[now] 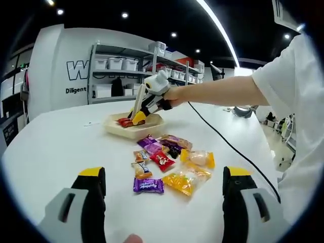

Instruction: Place the target food into the container with the food tongs after gripping and lifting it, then release it inside without dropping or visibly crushing the food.

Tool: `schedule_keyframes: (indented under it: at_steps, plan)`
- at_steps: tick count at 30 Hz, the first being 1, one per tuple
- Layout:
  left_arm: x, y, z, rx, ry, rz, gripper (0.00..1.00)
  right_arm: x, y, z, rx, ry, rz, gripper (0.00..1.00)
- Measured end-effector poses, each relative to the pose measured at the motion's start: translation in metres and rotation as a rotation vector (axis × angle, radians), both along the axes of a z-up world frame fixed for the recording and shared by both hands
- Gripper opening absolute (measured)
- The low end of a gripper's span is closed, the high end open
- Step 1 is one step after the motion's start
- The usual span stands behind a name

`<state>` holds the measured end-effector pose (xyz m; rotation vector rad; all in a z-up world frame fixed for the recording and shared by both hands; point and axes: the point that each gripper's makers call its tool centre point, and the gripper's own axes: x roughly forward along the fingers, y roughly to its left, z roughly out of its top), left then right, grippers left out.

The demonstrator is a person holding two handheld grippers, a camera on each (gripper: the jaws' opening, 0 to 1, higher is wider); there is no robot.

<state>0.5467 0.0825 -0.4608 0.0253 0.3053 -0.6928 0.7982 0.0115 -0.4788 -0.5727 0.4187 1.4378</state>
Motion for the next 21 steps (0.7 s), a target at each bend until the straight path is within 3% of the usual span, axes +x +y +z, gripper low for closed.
schedule_keyframes:
  at_steps: [21]
  plan:
    - [-0.0017, -0.0001, -0.0004, -0.001, 0.0, 0.003, 0.94, 0.0016, -0.0016, 0.0057, 0.01, -0.009, -0.009, 0.2]
